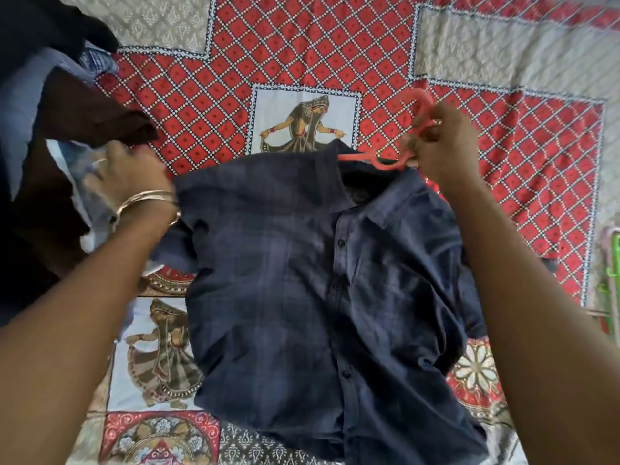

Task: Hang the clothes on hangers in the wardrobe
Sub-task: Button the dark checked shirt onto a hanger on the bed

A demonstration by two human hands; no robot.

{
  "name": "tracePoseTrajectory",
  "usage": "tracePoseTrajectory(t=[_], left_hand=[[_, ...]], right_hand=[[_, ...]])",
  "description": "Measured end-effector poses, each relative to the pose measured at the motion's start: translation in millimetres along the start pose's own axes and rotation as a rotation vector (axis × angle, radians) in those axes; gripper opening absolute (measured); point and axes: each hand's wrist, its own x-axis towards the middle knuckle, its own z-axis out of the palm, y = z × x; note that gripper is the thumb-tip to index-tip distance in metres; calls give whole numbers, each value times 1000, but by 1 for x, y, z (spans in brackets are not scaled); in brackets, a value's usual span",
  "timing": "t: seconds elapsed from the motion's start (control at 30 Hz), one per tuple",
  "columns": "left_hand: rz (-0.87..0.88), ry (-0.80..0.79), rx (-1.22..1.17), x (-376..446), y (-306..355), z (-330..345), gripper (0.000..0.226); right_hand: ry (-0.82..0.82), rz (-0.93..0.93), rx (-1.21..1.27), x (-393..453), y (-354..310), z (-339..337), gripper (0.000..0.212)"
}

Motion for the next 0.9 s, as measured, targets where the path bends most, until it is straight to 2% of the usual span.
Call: tracePoseTrajectory(t=[0.07,0.13,0.17,0.23,0.3,0.37,0.43,0.5,0.53,0.6,0.63,0.73,0.8,0.9], left_hand=[[303,-93,-172,-11,43,-34,34],[577,-362,-378,-20,86,-56,43],[674,-471,-365,-22,103,-62,46],[734,-619,-290,-32,124,-64,47],[649,-664,-452,-47,128,-63,36],[556,-626,-715,-65,122,-62,32],[496,-539,-873,-86,110,-59,29],[458,-434,-944,-97,97,-55,25],[466,-390,-959,-106,94,-56,25],[517,-338,-945,-117,90,-60,28],[574,-352,-900,-121,91,-64,35],[702,-373,-696,-121,91,-75,66],[716,-334,-650,-121,95,-90,58],[735,-314,-663,-126,112,-122,42]], right_hand=[[-91,-101,16,-12,-12,1,23],[-177,-148,73,-22,-22,3,27],[-219,-158,103,-25,-26,5,27],[-258,-185,128,-32,-29,0,26],[-270,-210,153,-40,-26,-7,24],[-297,-217,182,-48,-24,-11,23],[-303,-216,178,-53,-20,-15,22],[-240,-221,145,-54,-18,-14,22],[-148,-222,109,-56,-14,-18,21],[24,-213,68,-63,-6,-23,18],[51,-217,58,-69,-7,-26,17],[-45,-338,48,-88,-17,-32,17],[-49,-409,34,-97,-30,-48,17],[11,-371,118,-102,-48,-74,20]])
